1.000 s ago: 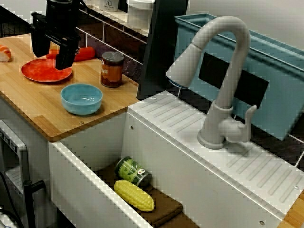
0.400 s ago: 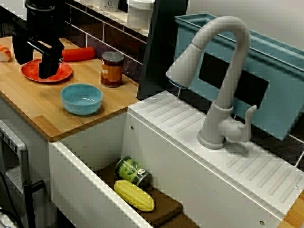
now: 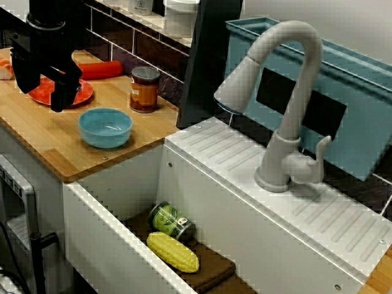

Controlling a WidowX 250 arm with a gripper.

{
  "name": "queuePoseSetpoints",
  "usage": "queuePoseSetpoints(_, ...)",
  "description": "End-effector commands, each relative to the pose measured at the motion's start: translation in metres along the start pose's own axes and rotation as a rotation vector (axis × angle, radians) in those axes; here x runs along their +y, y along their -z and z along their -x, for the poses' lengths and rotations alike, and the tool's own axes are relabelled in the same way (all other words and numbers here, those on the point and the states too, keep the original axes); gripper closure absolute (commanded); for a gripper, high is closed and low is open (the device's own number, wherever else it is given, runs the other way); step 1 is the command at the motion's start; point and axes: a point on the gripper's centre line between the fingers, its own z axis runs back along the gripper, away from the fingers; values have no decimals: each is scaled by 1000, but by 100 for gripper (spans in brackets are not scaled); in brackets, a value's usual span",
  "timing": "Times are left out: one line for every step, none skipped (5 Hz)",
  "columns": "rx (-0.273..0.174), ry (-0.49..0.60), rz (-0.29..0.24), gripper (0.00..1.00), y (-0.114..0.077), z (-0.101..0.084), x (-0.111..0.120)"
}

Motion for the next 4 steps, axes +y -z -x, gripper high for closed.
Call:
queuePoseSetpoints(-92, -131, -37, 0, 4, -12, 7)
queuePoseSetpoints(-63, -129, -26, 0, 13, -18, 14)
queuePoseSetpoints(-48, -109, 35, 0, 14, -23, 26)
queuePoseSetpoints(-17, -105, 45, 0, 24, -27, 31)
